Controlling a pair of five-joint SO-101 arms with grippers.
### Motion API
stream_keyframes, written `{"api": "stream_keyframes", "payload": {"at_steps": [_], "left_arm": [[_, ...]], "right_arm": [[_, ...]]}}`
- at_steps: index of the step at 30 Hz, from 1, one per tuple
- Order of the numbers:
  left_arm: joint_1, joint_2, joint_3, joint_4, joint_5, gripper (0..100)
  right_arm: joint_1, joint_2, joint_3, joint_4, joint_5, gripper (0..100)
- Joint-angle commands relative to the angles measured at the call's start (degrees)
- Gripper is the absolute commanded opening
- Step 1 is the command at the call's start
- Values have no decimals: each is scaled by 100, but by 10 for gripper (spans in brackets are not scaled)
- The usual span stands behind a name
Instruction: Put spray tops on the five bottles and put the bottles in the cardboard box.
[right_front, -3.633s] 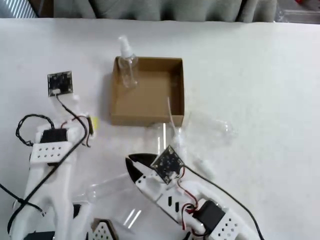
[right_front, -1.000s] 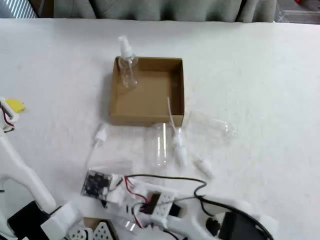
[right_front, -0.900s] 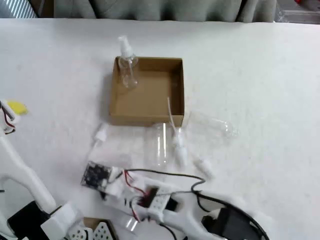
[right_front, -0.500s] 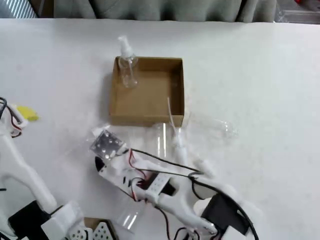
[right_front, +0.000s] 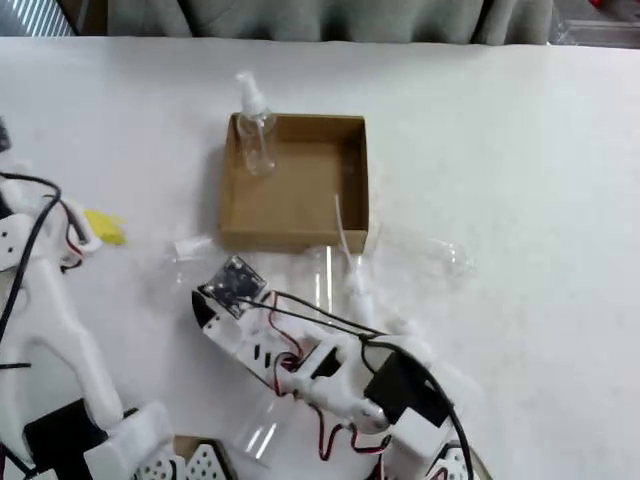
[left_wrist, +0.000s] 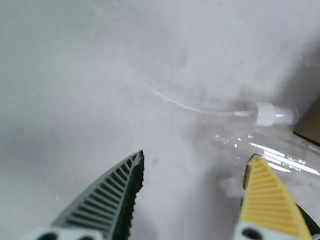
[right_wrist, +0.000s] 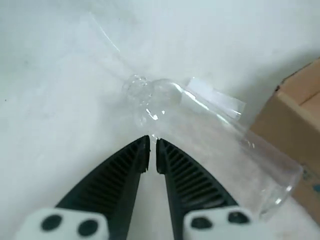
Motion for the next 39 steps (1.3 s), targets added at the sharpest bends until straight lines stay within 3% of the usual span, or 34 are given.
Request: {"api": "stream_keyframes", "payload": {"at_steps": [1,8,15,27,35,39], "left_arm": [[523,-119,-114,132,-26,312],[1226,-1262,1125,-492,404,312],[1965,-1323,1785,-598,413,317],[2501,-1235,2514,-1547,1178,317],[2501,400,2119,-2374,1319,317],[2501,585,2022,-2435,1319,314]], "right_arm": [[119,-40,-141,-207,-9,15],[233,-101,-53,-198,-9,15],[233,-989,668,-66,-9,15],[585,-2905,1152,2299,0,15],[1279,-3785,1011,3960,466,15],[1464,-3969,651,4875,105,15]]}}
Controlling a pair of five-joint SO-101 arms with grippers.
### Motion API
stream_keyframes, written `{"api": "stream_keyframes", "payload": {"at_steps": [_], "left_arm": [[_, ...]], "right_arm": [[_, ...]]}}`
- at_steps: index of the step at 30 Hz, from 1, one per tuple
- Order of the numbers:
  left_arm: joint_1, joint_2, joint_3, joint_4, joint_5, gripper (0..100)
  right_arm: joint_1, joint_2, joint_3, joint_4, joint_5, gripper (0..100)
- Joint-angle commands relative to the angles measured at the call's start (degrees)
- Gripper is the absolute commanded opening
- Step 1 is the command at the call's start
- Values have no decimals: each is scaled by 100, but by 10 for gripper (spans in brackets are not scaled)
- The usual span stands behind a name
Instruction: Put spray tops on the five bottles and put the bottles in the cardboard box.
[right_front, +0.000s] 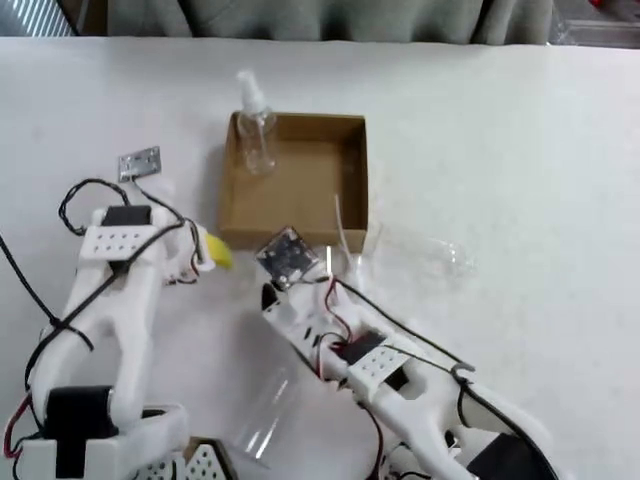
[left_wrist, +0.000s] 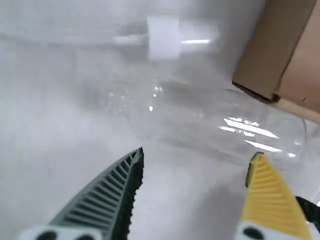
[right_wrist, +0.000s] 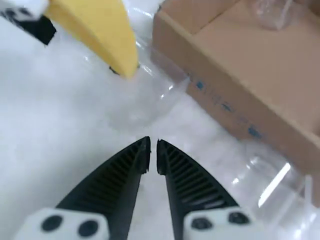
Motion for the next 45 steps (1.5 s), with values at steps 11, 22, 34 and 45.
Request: {"api": "stream_keyframes", "payload": {"at_steps": [11,22,34,45], "left_arm": [[13,75,-220,-105,79,317],[-154,-1288,527,-79,53,317],[-875,-1341,510,-123,246,317],[-901,-1288,527,-281,404,317]], "right_arm": [[224,1024,-642,-866,-422,15],[-66,2431,-1178,-1842,-422,15],[-1437,2105,-809,-1868,-387,15],[-1358,769,-299,-901,-387,15]]}}
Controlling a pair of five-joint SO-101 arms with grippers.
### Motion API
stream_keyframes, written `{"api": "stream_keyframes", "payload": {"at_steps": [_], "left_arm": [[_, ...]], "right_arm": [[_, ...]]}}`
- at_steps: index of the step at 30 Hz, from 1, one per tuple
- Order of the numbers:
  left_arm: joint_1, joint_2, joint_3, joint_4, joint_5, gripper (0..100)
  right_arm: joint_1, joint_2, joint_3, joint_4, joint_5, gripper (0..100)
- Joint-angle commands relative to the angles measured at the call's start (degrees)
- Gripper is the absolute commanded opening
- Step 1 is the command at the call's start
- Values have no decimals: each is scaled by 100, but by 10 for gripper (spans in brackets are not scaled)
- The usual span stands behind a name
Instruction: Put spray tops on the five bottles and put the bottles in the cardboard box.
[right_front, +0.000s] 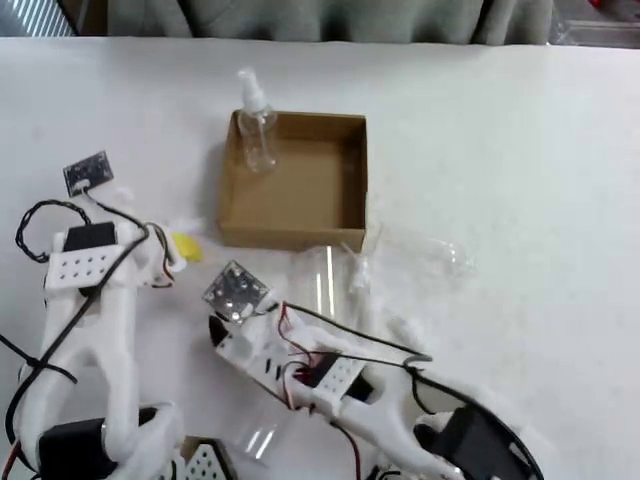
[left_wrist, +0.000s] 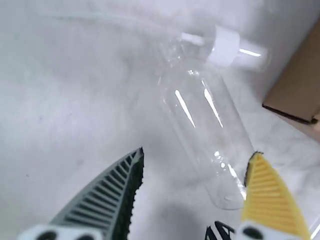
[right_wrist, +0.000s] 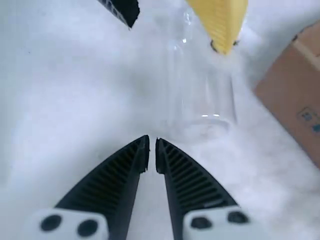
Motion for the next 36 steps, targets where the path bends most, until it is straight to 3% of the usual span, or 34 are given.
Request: {"api": "stream_keyframes", "payload": {"at_steps": [1,8,17,25,36], "left_arm": [[-75,-198,-35,-229,237,317],[-66,-136,-44,-334,316,317],[-418,1209,-765,-211,519,317],[-418,1429,-703,-492,993,317],[-321,2149,-923,-782,976,294]], "right_arm": [[66,-488,-35,629,-18,15],[110,-690,-9,884,-18,15],[593,-690,0,892,-9,15],[611,-690,0,892,-9,15],[611,-690,9,892,-9,15]]}}
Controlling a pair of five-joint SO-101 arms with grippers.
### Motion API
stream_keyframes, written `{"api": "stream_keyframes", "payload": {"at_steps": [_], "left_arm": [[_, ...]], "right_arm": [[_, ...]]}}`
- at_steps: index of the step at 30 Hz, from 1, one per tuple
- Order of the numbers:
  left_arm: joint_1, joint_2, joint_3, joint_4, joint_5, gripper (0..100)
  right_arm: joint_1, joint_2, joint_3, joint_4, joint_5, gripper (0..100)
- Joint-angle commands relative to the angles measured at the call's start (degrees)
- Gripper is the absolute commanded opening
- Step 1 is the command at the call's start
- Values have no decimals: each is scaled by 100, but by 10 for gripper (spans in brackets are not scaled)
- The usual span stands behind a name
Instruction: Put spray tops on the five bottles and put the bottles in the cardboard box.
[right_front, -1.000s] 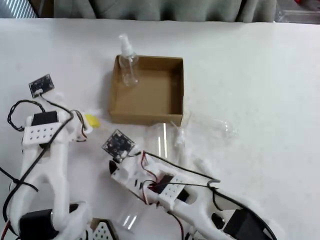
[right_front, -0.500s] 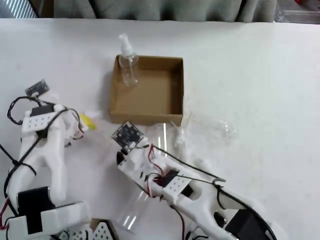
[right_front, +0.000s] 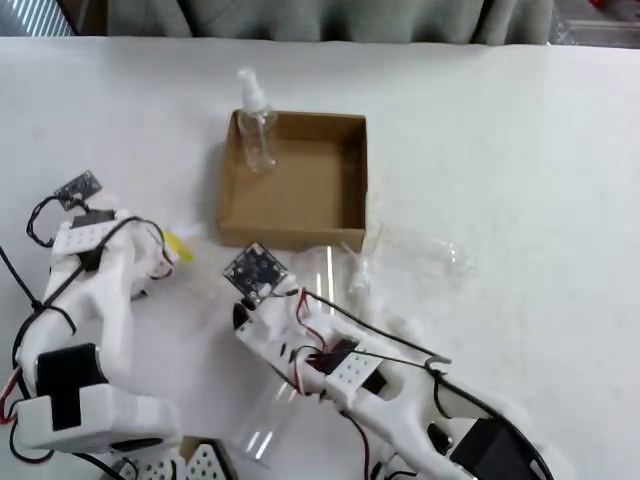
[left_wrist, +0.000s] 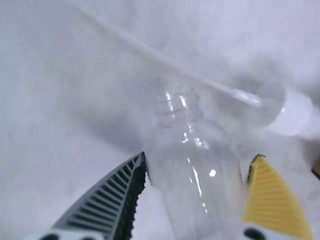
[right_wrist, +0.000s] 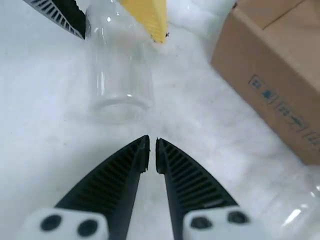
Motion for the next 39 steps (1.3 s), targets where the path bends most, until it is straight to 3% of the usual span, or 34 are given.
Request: {"api": "stream_keyframes", "payload": {"at_steps": [1,6,13,15,21,24,34,39], "left_arm": [[48,31,-360,-79,53,269],[48,4,-360,-79,53,47],[48,-4,-369,-79,-123,38],[48,-4,-369,-79,-695,38],[84,4,-545,-35,-3411,39],[251,13,-536,-35,-4114,41],[734,4,-545,290,-4141,273],[699,-13,-580,387,-4141,305]], "right_arm": [[84,-198,26,40,-9,15],[84,-198,44,40,-9,15],[84,-198,44,40,-9,15],[84,-198,44,40,-9,15],[84,-198,44,40,-9,15],[84,-198,44,40,-9,15],[207,-198,44,40,-9,15],[207,-198,44,40,-9,15]]}}
